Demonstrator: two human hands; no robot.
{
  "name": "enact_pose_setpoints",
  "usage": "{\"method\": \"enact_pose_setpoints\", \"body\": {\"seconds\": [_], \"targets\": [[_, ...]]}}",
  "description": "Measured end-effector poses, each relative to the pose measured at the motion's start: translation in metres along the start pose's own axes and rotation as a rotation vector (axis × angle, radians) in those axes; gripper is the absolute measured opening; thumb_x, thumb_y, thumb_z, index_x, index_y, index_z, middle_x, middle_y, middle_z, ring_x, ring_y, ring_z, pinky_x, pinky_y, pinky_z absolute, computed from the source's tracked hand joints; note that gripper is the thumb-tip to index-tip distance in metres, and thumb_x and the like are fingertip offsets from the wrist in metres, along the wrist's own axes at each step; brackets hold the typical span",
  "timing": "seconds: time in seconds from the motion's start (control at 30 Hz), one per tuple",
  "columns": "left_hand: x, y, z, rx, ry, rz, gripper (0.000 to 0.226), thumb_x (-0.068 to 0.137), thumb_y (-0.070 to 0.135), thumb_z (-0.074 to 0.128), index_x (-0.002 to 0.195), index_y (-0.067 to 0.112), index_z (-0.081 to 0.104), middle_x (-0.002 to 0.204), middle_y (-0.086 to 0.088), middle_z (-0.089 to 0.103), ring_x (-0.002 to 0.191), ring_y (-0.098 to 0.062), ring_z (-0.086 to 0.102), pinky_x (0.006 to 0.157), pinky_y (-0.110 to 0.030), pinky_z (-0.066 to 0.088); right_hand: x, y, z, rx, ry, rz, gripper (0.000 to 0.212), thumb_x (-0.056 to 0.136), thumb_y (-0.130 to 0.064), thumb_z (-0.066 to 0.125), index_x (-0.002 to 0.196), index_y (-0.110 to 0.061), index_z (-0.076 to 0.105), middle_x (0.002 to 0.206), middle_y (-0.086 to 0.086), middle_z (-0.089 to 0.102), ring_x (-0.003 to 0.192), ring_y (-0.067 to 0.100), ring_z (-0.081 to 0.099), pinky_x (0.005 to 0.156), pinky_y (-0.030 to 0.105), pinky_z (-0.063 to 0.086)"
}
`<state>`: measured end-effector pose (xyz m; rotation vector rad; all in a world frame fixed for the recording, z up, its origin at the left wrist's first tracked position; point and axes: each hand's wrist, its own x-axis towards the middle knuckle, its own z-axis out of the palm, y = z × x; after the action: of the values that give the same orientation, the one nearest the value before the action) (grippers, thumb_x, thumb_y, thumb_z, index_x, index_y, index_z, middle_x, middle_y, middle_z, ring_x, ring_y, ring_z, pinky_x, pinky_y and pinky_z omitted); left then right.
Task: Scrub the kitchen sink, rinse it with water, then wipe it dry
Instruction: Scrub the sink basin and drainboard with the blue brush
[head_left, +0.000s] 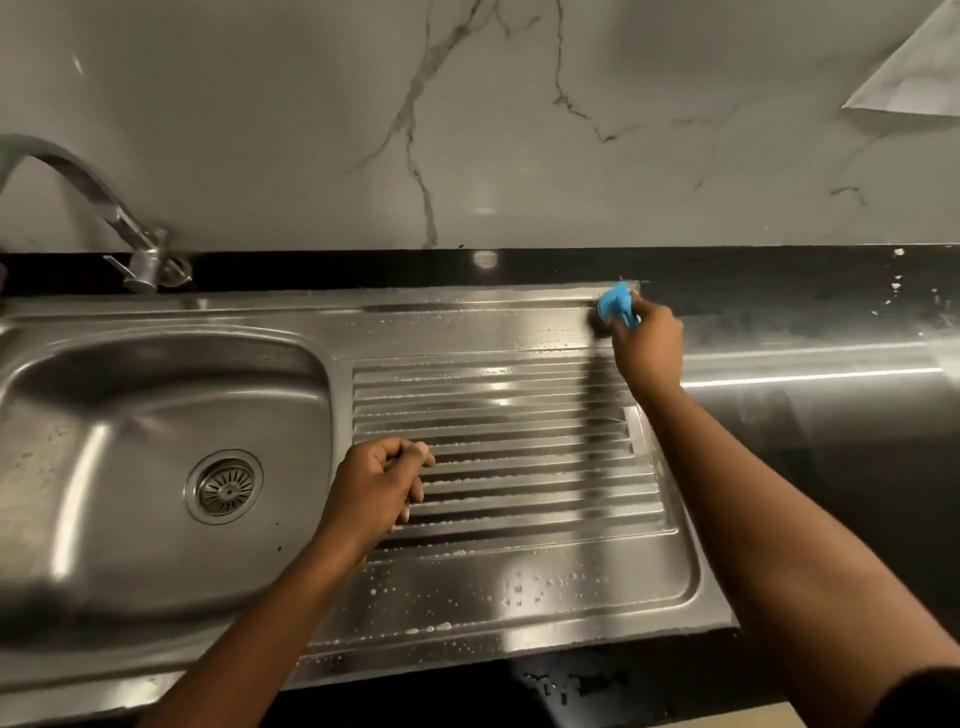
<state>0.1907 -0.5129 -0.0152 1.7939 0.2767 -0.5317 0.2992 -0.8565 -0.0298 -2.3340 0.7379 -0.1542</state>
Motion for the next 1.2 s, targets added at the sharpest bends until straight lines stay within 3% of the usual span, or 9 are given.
{"method": "enact_pose_setpoints", "body": {"seconds": [0.13, 0.3, 0.43, 0.57, 0.67, 0.9, 1.03, 1.2], "targets": [[0.003, -0.006, -0.009, -0.024, 0.029, -0.016, 0.025, 0.105, 0.027, 0.060, 0.091, 0.015, 0.076, 0.064, -0.007, 0.068, 0.048, -0.019, 0.054, 0.043, -0.025, 0.042, -0.006, -0.017, 0.019, 0.165, 0.045, 0.075, 0.035, 0.100, -0.021, 0.069, 0.134, -0.011, 0.067, 0.122, 0.005, 0.074, 0.096, 0.010, 0.067, 0.082, 0.024, 0.052], [0.002, -0.014, -0.021, -0.022, 0.050, -0.036, 0.024, 0.105, 0.025, 0.059, 0.092, 0.014, 0.076, 0.063, -0.007, 0.067, 0.049, -0.017, 0.053, 0.043, -0.021, 0.042, -0.046, -0.068, 0.078, 0.355, -0.060, 0.033, 0.023, 0.101, -0.025, 0.067, 0.124, -0.020, 0.069, 0.093, -0.018, 0.066, 0.083, -0.006, 0.066, 0.073, 0.013, 0.057], [-0.003, -0.018, -0.032, -0.019, 0.081, -0.051, 0.025, 0.106, 0.025, 0.058, 0.093, 0.014, 0.075, 0.064, -0.008, 0.067, 0.050, -0.019, 0.054, 0.044, -0.022, 0.041, -0.094, -0.128, 0.142, 0.335, -0.289, -0.196, 0.022, 0.104, -0.035, 0.062, 0.122, -0.023, 0.066, 0.103, -0.011, 0.071, 0.090, 0.000, 0.068, 0.089, 0.033, 0.062], [-0.009, -0.022, -0.046, -0.046, 0.115, -0.078, 0.027, 0.106, 0.027, 0.058, 0.091, 0.013, 0.075, 0.064, -0.010, 0.067, 0.051, -0.020, 0.054, 0.046, -0.027, 0.042, -0.123, -0.186, 0.183, 0.171, -0.462, -0.342, 0.041, 0.104, -0.028, 0.062, 0.143, -0.018, 0.056, 0.125, 0.006, 0.069, 0.106, 0.017, 0.067, 0.096, 0.039, 0.058], [-0.012, -0.028, -0.064, -0.050, 0.145, -0.074, 0.026, 0.106, 0.025, 0.058, 0.091, 0.012, 0.075, 0.066, -0.016, 0.067, 0.052, -0.023, 0.053, 0.044, -0.027, 0.040, -0.118, -0.194, 0.186, 0.097, -0.504, -0.357, 0.046, 0.101, -0.029, 0.066, 0.146, -0.022, 0.054, 0.127, 0.006, 0.069, 0.107, 0.018, 0.068, 0.097, 0.041, 0.059], [-0.021, -0.049, -0.116, -0.076, 0.157, -0.108, 0.023, 0.106, 0.023, 0.058, 0.094, 0.010, 0.073, 0.067, -0.011, 0.066, 0.052, -0.021, 0.052, 0.043, -0.023, 0.041, -0.089, -0.136, 0.141, 0.086, -0.315, -0.160, 0.045, 0.098, -0.042, 0.068, 0.140, -0.029, 0.059, 0.114, -0.005, 0.072, 0.092, 0.006, 0.070, 0.083, 0.034, 0.063], [-0.029, -0.060, -0.149, -0.104, 0.187, -0.106, 0.024, 0.106, 0.022, 0.058, 0.092, 0.008, 0.073, 0.066, -0.012, 0.067, 0.051, -0.024, 0.051, 0.042, -0.025, 0.039, -0.099, -0.151, 0.148, 0.052, -0.235, -0.081, 0.046, 0.101, -0.027, 0.067, 0.146, -0.022, 0.056, 0.130, 0.003, 0.069, 0.098, 0.009, 0.062, 0.085, 0.026, 0.051], [-0.035, -0.072, -0.190, -0.125, 0.220, -0.119, 0.024, 0.104, 0.024, 0.060, 0.090, 0.011, 0.075, 0.064, -0.010, 0.068, 0.049, -0.021, 0.051, 0.044, -0.026, 0.039, -0.138, -0.208, 0.197, 0.038, -0.285, -0.192, 0.049, 0.103, -0.025, 0.064, 0.151, -0.024, 0.053, 0.136, 0.005, 0.067, 0.118, 0.019, 0.065, 0.100, 0.033, 0.052]]}}
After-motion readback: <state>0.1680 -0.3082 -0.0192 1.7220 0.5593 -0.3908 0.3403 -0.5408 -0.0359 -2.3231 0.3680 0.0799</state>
